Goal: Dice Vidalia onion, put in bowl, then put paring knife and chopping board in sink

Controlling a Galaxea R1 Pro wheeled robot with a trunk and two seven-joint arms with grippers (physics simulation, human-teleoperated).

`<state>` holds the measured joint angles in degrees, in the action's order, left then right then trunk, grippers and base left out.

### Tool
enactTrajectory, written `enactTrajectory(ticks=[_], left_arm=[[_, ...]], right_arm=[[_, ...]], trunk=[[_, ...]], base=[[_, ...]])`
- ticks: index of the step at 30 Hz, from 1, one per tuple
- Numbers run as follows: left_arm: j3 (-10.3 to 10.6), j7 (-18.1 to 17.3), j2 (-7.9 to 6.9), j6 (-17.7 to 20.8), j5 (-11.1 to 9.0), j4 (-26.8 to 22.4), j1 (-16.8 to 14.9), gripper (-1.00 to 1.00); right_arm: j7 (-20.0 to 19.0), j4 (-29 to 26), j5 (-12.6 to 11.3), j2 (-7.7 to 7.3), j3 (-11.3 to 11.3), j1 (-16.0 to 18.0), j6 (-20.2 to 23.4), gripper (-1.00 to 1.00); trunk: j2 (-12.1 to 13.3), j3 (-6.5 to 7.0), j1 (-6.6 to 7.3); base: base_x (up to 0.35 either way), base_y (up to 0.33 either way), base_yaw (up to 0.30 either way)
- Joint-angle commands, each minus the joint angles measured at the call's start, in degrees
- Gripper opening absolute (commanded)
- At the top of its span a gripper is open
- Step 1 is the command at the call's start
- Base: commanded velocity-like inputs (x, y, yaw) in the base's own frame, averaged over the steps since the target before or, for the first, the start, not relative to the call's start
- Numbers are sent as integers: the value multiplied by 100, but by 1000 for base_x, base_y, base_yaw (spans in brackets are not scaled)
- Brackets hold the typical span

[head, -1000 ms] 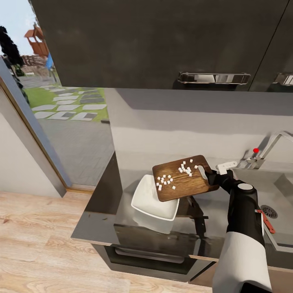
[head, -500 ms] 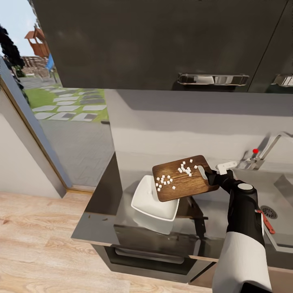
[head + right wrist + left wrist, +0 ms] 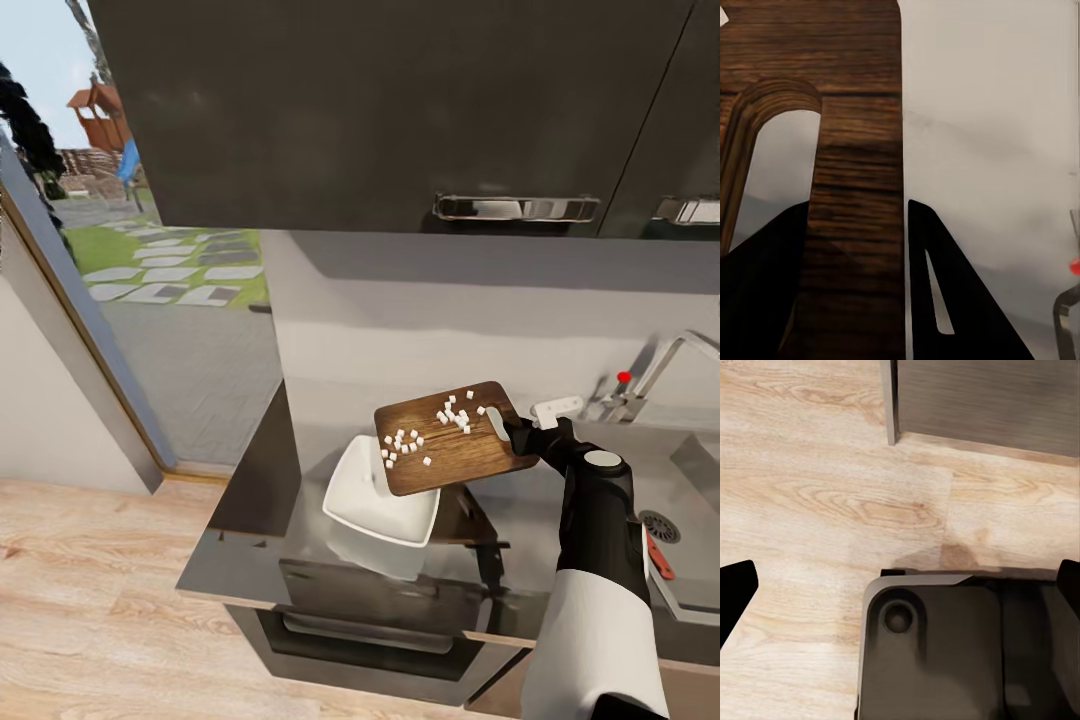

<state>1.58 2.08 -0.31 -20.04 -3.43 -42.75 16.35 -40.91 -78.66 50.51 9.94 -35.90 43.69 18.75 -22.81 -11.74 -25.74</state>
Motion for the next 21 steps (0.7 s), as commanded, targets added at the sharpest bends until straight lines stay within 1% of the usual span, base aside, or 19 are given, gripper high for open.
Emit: enactTrajectory(ticks=[1,15,21], left_arm=[[17,21,-2,-8,-35,-7,2,100],[17,21,-1,-8,-33,-13,3,100],[17,26,-1,-8,-35,-14,3,100]], right_arm=[[-39,-9,29,6,-13,8,14,-100],[-39,-9,34,6,-8,8,3,-100],[-39,-9,35,6,-6,2,-210,-100]], trunk=[[-11,-1,-4],[-11,127,-4],[-11,182,-4]], base=[[0,0,0],[0,0,0],[0,0,0]])
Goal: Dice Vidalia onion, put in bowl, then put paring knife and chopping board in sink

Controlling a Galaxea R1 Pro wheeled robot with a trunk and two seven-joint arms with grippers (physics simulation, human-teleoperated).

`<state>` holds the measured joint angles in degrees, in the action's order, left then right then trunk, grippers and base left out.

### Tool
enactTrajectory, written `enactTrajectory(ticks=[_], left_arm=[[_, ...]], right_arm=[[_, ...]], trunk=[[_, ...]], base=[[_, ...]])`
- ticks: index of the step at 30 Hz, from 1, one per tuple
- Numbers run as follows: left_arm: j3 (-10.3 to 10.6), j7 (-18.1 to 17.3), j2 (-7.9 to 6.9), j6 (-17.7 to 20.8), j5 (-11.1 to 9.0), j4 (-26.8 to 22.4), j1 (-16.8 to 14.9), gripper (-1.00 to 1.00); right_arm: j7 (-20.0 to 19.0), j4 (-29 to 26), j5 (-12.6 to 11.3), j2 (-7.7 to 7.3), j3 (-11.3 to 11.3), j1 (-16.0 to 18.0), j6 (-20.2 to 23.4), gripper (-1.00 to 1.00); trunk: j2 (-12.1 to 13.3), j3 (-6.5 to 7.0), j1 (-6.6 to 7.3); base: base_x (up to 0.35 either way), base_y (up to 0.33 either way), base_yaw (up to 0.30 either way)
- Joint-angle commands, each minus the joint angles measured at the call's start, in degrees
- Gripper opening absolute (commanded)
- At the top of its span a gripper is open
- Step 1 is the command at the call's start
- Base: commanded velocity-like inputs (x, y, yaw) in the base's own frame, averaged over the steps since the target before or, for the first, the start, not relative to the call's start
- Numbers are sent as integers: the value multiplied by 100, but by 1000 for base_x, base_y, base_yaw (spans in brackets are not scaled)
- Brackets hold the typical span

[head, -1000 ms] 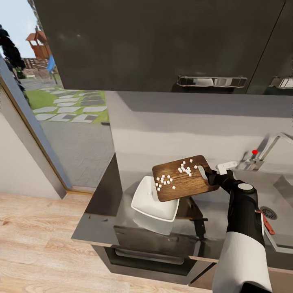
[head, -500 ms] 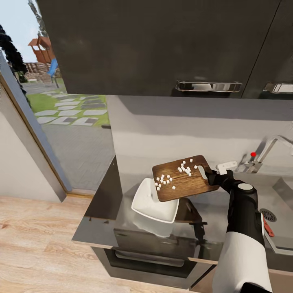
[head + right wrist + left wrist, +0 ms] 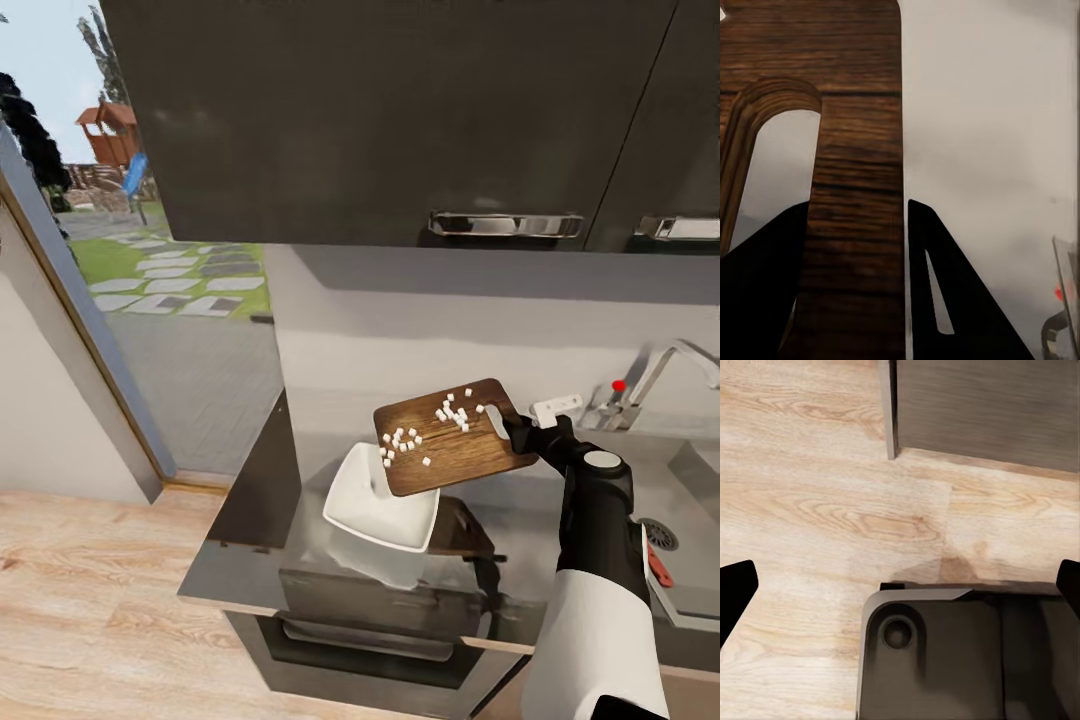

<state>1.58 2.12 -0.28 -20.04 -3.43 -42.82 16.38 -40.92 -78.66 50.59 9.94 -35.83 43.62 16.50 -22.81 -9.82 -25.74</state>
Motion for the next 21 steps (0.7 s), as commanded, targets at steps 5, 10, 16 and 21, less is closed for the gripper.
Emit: enactTrajectory(ticks=[5,10,16,21], left_arm=[[17,18,-5,-8,-35,-7,1,100],[17,19,-3,-8,-35,-7,2,100],[17,19,-4,-8,-34,-7,-1,100],[17,20,-3,-8,-33,-7,-2,100]], right_arm=[[-39,0,26,6,-19,3,-23,-100],[-39,52,29,6,-20,-2,-64,-100],[-39,109,84,6,-21,-3,-99,-100],[-39,163,138,6,-21,-3,-111,-100]], trunk=[[-11,35,-4],[-11,81,-4],[-11,136,-4],[-11,181,-4]], base=[[0,0,0],[0,0,0],[0,0,0],[0,0,0]])
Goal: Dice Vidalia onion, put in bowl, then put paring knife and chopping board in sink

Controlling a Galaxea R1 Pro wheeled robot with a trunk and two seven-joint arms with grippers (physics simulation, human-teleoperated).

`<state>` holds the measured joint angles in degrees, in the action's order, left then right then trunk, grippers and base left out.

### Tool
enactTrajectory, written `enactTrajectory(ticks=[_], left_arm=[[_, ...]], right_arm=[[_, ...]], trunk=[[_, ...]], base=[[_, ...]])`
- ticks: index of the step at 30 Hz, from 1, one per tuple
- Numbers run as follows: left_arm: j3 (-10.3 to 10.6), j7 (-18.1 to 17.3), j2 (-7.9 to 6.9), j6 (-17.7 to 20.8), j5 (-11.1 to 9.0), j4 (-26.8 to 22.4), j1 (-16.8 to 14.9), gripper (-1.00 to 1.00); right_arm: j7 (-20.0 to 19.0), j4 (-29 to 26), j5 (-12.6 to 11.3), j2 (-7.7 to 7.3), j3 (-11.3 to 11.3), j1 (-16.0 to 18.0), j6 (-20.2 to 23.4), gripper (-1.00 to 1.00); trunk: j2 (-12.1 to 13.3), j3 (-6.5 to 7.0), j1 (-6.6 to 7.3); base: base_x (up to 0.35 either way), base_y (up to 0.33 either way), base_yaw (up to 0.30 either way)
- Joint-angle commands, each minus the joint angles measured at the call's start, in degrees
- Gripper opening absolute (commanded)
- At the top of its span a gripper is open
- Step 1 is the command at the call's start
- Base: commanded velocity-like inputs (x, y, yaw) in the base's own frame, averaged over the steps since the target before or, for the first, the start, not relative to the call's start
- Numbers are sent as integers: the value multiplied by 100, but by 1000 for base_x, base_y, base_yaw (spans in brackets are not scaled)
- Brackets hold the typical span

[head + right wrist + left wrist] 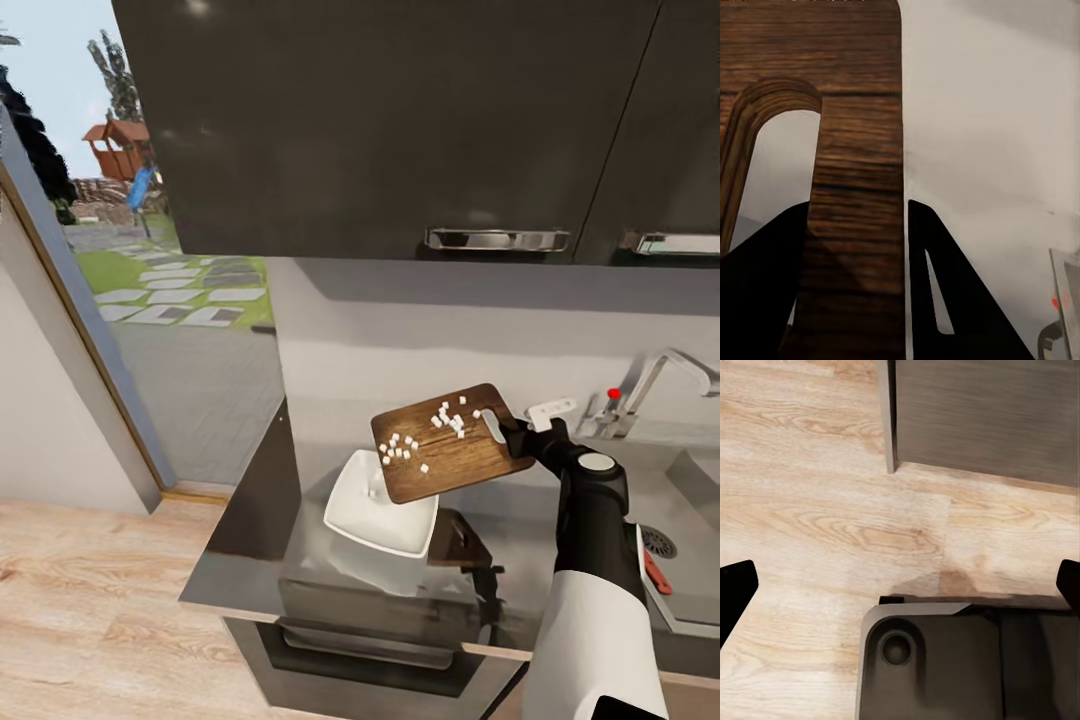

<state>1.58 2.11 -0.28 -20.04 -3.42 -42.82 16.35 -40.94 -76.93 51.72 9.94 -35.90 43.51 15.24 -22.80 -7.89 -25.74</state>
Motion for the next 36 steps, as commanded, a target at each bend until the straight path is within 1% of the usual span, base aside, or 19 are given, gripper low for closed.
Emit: enactTrajectory(ticks=[1,9,11,14,18,22,36], left_arm=[[17,20,-3,-8,-35,-7,2,100],[17,21,-6,-8,-36,-7,2,100],[17,19,-5,-8,-36,-7,2,100],[17,21,-6,-8,-35,-7,3,100],[17,18,-4,-8,-36,-7,2,100],[17,21,-6,-8,-36,-7,0,100],[17,19,-6,-8,-36,-7,4,100]], right_arm=[[-37,11,27,6,-14,8,15,-100],[-29,109,39,6,-14,8,14,-100],[-28,123,104,6,-14,8,14,-100],[-28,163,270,6,-10,8,-22,-100],[-17,191,356,6,-10,8,-318,-100],[-12,201,371,6,-11,8,-409,-100],[-11,217,374,6,-9,8,-434,-100]], trunk=[[-12,-2,-4],[-12,71,-4],[-12,90,-4],[-12,117,-4],[-12,154,-4],[-12,190,-4],[-12,319,-4]], base=[[0,0,0],[0,0,0],[0,0,0],[0,0,0],[0,0,0],[0,0,0],[0,0,0]])
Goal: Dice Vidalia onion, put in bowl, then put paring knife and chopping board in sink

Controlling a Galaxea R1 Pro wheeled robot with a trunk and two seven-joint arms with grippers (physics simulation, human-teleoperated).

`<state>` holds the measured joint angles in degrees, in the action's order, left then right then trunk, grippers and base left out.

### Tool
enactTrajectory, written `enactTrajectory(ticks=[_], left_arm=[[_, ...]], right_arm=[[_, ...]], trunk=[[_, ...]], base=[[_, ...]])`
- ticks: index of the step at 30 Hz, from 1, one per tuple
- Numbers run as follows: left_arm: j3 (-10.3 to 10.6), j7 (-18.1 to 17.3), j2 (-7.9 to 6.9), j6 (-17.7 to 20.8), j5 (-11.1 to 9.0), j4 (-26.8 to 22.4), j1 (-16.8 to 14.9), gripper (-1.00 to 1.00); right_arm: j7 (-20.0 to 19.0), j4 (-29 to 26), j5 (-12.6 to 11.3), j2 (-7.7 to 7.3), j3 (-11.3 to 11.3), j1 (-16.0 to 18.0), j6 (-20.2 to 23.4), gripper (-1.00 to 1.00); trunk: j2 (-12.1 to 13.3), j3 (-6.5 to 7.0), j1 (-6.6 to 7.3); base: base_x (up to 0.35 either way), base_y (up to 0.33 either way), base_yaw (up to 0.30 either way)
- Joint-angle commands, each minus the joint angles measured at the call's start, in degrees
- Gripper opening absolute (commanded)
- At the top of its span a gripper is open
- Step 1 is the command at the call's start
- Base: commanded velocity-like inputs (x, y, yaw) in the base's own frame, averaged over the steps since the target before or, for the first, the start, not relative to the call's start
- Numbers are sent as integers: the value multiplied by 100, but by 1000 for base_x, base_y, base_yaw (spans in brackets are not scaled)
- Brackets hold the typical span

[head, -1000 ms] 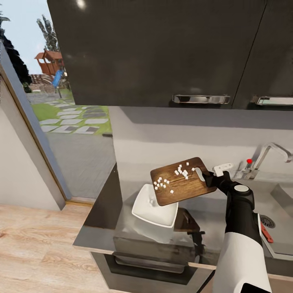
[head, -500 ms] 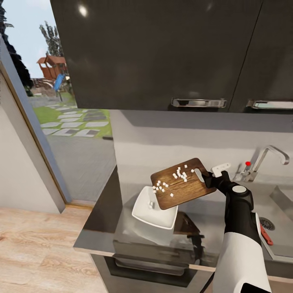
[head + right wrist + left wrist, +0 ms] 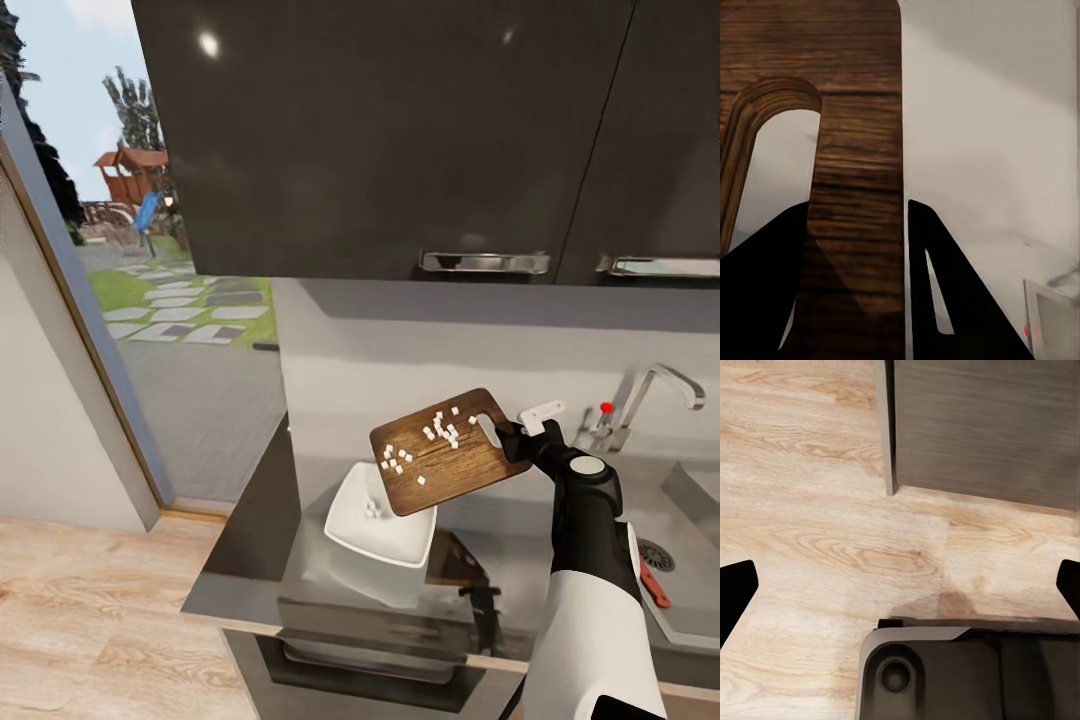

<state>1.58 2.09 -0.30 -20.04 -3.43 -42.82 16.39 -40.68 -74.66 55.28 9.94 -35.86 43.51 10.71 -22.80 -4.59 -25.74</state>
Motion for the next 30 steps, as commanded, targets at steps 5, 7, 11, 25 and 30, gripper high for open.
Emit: enactTrajectory(ticks=[5,7,11,25,30], left_arm=[[17,21,-1,-9,-34,-7,3,100],[17,23,-2,-9,-33,-9,2,100],[17,20,-3,-9,-34,-12,1,100],[17,19,-2,-9,-33,-14,0,100],[17,21,-1,-9,-35,-9,-1,100]], right_arm=[[-37,-5,18,6,-11,8,19,-100],[-37,-5,18,6,-10,8,19,-100],[-37,-3,18,6,-10,8,19,-100],[-37,132,27,6,-11,8,6,-100],[-37,157,71,6,-10,8,2,-100]], trunk=[[-12,34,-4],[-12,49,-4],[-12,58,-4],[-12,61,-4],[-12,61,-4]], base=[[0,0,0],[0,0,0],[0,0,0],[0,0,0],[0,0,0]])
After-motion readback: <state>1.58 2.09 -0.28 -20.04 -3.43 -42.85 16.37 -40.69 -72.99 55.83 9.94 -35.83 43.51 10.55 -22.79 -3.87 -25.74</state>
